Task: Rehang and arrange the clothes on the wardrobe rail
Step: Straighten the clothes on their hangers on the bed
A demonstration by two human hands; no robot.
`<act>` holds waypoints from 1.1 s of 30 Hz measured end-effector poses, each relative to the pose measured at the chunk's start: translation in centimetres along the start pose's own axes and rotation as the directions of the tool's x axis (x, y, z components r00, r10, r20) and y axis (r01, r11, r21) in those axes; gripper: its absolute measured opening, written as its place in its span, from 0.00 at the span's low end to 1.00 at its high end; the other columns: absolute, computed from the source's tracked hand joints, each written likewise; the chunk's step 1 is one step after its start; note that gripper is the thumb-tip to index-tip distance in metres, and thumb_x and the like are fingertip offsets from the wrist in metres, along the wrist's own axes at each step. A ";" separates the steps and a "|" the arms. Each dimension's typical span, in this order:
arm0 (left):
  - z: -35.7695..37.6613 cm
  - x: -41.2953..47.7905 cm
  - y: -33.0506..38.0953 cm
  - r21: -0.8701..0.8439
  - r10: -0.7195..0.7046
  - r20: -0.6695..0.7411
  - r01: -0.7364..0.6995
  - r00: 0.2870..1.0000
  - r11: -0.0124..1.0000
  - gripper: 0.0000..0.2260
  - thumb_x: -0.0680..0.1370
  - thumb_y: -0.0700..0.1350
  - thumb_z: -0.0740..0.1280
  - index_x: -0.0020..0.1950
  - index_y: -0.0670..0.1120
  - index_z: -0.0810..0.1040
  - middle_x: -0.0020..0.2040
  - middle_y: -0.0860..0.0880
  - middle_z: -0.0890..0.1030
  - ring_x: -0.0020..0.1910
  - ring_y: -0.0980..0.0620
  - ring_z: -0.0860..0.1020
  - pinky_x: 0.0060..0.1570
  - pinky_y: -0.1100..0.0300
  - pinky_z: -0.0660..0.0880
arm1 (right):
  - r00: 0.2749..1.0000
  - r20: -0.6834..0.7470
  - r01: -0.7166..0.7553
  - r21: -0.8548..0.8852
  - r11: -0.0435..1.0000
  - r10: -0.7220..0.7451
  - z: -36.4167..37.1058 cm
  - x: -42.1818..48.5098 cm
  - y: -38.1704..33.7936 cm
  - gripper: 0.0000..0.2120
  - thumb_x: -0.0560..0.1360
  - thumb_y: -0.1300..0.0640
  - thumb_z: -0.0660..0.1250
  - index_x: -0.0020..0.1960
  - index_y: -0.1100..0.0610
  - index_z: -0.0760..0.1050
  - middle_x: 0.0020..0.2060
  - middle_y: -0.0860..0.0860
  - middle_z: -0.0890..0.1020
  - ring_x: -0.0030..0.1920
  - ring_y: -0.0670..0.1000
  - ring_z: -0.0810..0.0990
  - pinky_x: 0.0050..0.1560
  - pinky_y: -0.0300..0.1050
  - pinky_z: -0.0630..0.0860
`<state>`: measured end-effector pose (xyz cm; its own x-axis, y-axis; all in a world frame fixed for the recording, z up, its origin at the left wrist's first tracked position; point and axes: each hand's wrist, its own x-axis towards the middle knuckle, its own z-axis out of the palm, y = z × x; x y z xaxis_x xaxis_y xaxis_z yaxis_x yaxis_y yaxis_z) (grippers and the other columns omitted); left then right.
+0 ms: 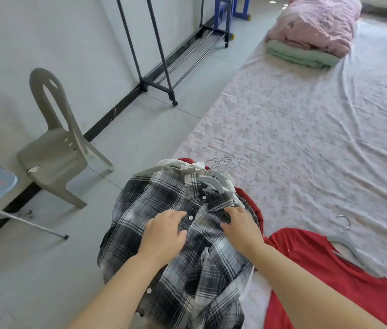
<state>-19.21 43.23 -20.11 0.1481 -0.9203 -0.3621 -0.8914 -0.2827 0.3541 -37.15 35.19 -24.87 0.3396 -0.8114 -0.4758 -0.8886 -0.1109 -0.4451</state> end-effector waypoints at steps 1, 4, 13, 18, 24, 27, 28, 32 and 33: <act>0.2 1.4 -0.5 -0.002 0.015 0.006 -0.015 1.000 1.000 0.21 0.78 0.49 0.59 0.71 0.51 0.63 0.69 0.54 0.68 0.68 0.55 0.66 0.67 0.56 0.62 | 1.000 -0.011 -0.020 -0.001 1.000 0.020 0.2 1.5 0.0 0.24 0.78 0.52 0.60 0.72 0.55 0.61 0.70 0.54 0.65 0.69 0.54 0.65 0.65 0.50 0.67; 1.2 5.5 -2.0 -0.019 0.060 0.039 -0.059 0.997 0.998 0.20 0.79 0.49 0.59 0.71 0.51 0.63 0.69 0.55 0.68 0.68 0.56 0.65 0.68 0.56 0.60 | 0.995 -0.056 -0.081 -0.002 0.997 0.080 0.9 6.3 -0.1 0.21 0.78 0.53 0.60 0.69 0.56 0.66 0.66 0.54 0.69 0.63 0.55 0.71 0.60 0.49 0.71; 3.9 12.9 -7.9 -0.047 0.113 0.092 -0.109 0.989 0.993 0.20 0.78 0.49 0.60 0.70 0.52 0.64 0.67 0.55 0.69 0.67 0.55 0.66 0.68 0.55 0.60 | 0.959 -0.179 -0.237 -0.075 0.969 0.221 5.9 17.9 0.0 0.14 0.79 0.53 0.57 0.62 0.57 0.69 0.54 0.57 0.76 0.52 0.59 0.76 0.52 0.55 0.74; 3.5 13.6 -9.4 -0.057 0.125 0.079 -0.120 0.989 0.991 0.20 0.79 0.48 0.59 0.71 0.51 0.63 0.68 0.55 0.68 0.67 0.55 0.65 0.68 0.56 0.58 | 0.914 -0.327 -0.241 0.037 0.970 0.239 6.4 17.5 -0.2 0.13 0.77 0.55 0.62 0.61 0.56 0.71 0.55 0.55 0.78 0.51 0.58 0.77 0.51 0.53 0.74; 0.3 12.7 -7.2 -0.137 0.229 -0.108 -0.242 0.967 0.960 0.20 0.78 0.43 0.60 0.70 0.46 0.66 0.67 0.50 0.70 0.67 0.52 0.66 0.67 0.57 0.61 | 0.886 -0.448 -0.077 0.112 0.991 0.120 4.0 10.9 -3.1 0.13 0.75 0.60 0.65 0.59 0.55 0.76 0.52 0.54 0.80 0.48 0.59 0.78 0.48 0.54 0.76; -1.8 11.9 -5.2 -0.108 0.298 -0.160 -0.317 0.941 0.942 0.21 0.78 0.43 0.62 0.71 0.46 0.66 0.68 0.49 0.69 0.68 0.50 0.65 0.69 0.55 0.58 | 0.829 -0.558 0.047 0.107 0.993 0.021 2.8 6.5 -5.4 0.11 0.70 0.64 0.71 0.52 0.57 0.80 0.45 0.53 0.82 0.42 0.58 0.79 0.45 0.57 0.77; -2.4 11.4 -4.8 -0.082 0.339 -0.159 -0.355 0.927 0.931 0.21 0.77 0.43 0.63 0.70 0.47 0.66 0.67 0.49 0.70 0.68 0.50 0.65 0.70 0.53 0.57 | 0.798 -0.603 0.077 0.105 0.991 0.002 2.4 5.0 -6.1 0.12 0.69 0.65 0.72 0.51 0.57 0.80 0.43 0.52 0.82 0.39 0.57 0.80 0.42 0.55 0.78; -4.0 8.7 -3.7 -0.064 0.510 -0.171 -0.526 0.843 0.848 0.21 0.73 0.43 0.69 0.65 0.52 0.72 0.58 0.53 0.76 0.61 0.52 0.72 0.67 0.44 0.58 | 0.666 -0.745 0.106 0.151 0.983 0.043 0.6 -1.9 -8.4 0.12 0.70 0.58 0.67 0.53 0.51 0.77 0.44 0.47 0.82 0.40 0.48 0.79 0.41 0.38 0.75; -4.3 8.0 -3.4 -0.086 0.547 -0.177 -0.566 0.818 0.820 0.21 0.73 0.43 0.70 0.64 0.53 0.72 0.56 0.54 0.77 0.58 0.52 0.74 0.66 0.44 0.59 | 0.648 -0.758 0.085 0.165 0.983 0.071 0.1 -3.6 -8.8 0.12 0.71 0.55 0.64 0.55 0.49 0.76 0.44 0.46 0.81 0.40 0.46 0.78 0.41 0.33 0.72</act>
<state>-13.13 35.71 -20.49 -0.2903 -0.9556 0.0500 -0.7775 0.2660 0.5699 -30.55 39.18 -19.30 -0.0772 -0.9688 0.2353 -0.7934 -0.0833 -0.6030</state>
